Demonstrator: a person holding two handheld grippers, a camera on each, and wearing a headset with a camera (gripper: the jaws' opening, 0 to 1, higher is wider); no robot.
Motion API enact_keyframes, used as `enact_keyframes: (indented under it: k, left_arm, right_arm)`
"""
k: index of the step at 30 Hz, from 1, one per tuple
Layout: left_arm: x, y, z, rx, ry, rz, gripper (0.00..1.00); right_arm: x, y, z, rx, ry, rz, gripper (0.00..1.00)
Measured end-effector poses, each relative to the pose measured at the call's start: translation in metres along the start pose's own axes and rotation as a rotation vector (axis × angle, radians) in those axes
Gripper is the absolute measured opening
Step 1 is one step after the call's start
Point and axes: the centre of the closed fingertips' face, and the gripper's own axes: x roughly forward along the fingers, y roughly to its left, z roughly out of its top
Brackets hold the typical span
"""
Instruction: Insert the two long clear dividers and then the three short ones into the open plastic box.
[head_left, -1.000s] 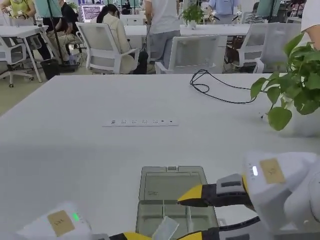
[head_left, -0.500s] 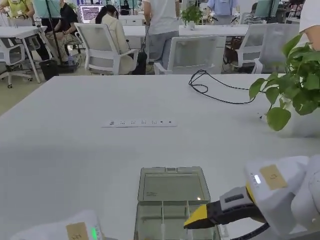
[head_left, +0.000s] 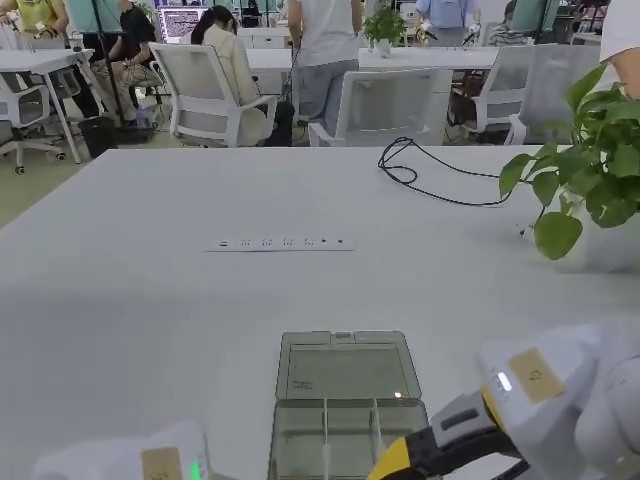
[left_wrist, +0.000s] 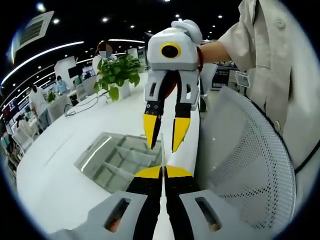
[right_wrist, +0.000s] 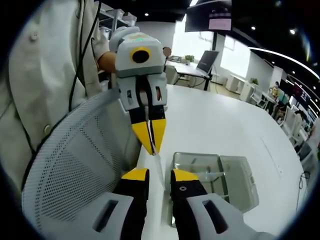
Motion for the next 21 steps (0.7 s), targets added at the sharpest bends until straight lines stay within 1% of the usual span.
enact_keyframes:
  k: [7,11,13,15,16,17,18,19,21]
  left_arm:
    - [-0.001,0.002,0.004,0.022,-0.014,-0.018,0.0]
    - [-0.002,0.0,0.009,0.038,-0.038,-0.044,0.0]
    - [-0.001,0.001,0.009,0.045,-0.036,-0.044,0.0]
    - [-0.002,0.004,0.01,0.055,-0.04,-0.03,0.0]
    - [-0.003,0.007,0.011,0.048,-0.047,-0.015,0.0]
    - [-0.003,0.007,0.011,0.032,-0.049,-0.026,0.0]
    - [-0.004,0.008,0.011,0.022,-0.057,-0.019,0.0]
    - [-0.004,0.01,0.012,0.01,-0.064,-0.011,0.0]
    - [-0.005,0.012,0.011,-0.033,-0.064,0.006,0.0]
  right_arm:
    - [0.003,-0.001,0.0,-0.01,-0.007,0.003,0.12]
    - [0.004,0.0,0.001,-0.015,-0.01,0.007,0.05]
    - [0.004,0.0,0.001,-0.006,-0.006,0.008,0.05]
    - [0.004,-0.001,0.002,-0.022,-0.008,-0.011,0.04]
    - [0.004,0.001,0.002,-0.016,-0.006,-0.003,0.03]
    - [0.004,0.0,0.003,-0.012,-0.006,-0.013,0.03]
    - [0.003,0.0,0.003,-0.023,-0.006,-0.019,0.03]
    - [0.003,-0.001,0.004,-0.016,-0.004,-0.026,0.03]
    - [0.002,-0.002,0.005,-0.021,-0.002,-0.039,0.02]
